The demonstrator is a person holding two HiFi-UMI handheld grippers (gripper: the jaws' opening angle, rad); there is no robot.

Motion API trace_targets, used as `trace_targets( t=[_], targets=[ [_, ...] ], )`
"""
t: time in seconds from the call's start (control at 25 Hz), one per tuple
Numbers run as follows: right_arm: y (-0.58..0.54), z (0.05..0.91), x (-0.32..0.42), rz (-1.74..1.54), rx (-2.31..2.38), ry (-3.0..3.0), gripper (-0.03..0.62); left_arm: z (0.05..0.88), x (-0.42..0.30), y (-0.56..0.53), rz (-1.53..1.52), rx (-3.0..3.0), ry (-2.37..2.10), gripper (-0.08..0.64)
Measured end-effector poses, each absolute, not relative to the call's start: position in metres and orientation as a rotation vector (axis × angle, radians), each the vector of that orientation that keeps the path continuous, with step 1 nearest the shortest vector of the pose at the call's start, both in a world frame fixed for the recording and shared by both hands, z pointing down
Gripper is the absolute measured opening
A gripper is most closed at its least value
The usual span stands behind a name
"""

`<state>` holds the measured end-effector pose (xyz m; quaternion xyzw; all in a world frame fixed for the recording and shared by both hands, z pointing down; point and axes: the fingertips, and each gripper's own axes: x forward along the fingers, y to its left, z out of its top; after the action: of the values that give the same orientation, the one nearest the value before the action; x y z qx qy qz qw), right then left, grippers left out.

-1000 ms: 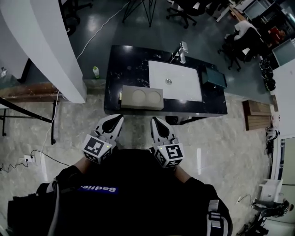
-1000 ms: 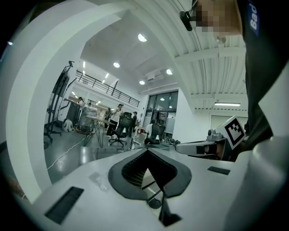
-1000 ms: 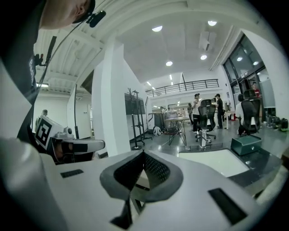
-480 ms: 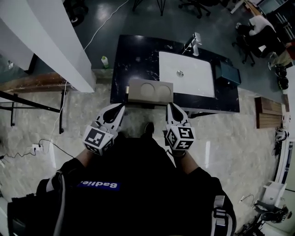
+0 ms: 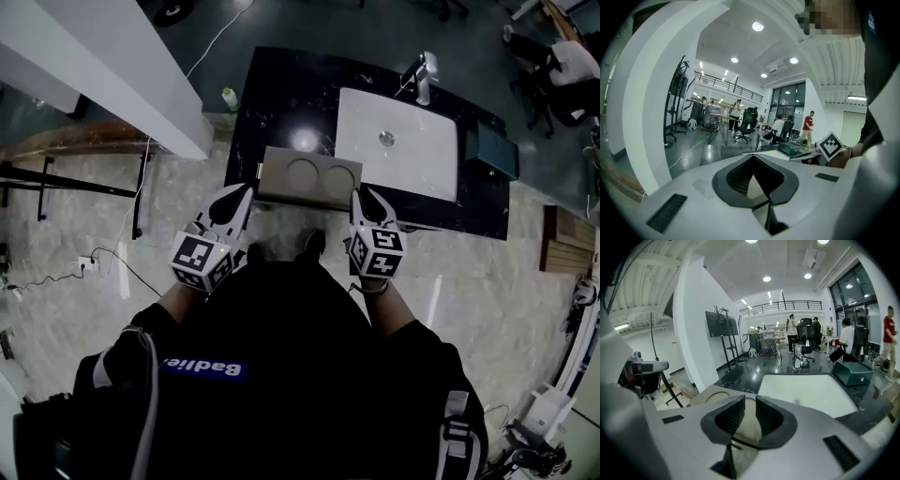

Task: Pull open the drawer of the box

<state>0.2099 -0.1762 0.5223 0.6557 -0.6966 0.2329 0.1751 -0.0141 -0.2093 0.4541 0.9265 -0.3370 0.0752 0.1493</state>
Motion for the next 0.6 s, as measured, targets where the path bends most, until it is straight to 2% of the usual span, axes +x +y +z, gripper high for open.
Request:
trace_targets(
  t=[0.4, 0.44, 0.6],
  targets=[
    [-0.199, 0.569, 0.230, 0.748, 1.719, -1.875, 0.053, 0.494, -0.023, -0.255, 0.251, 2.499, -1.115, 0.001],
    [-0.201, 0.573, 0.230, 0.755, 1.704, -1.867, 0.078, 0.499, -0.023, -0.258, 0.255, 2.489, -1.123, 0.002],
    [-0.204, 0.584, 0.230, 0.780, 1.665, -1.849, 0.081, 0.521, -0.024, -0.269, 0.293, 2.462, -1.141, 0.002]
  ],
)
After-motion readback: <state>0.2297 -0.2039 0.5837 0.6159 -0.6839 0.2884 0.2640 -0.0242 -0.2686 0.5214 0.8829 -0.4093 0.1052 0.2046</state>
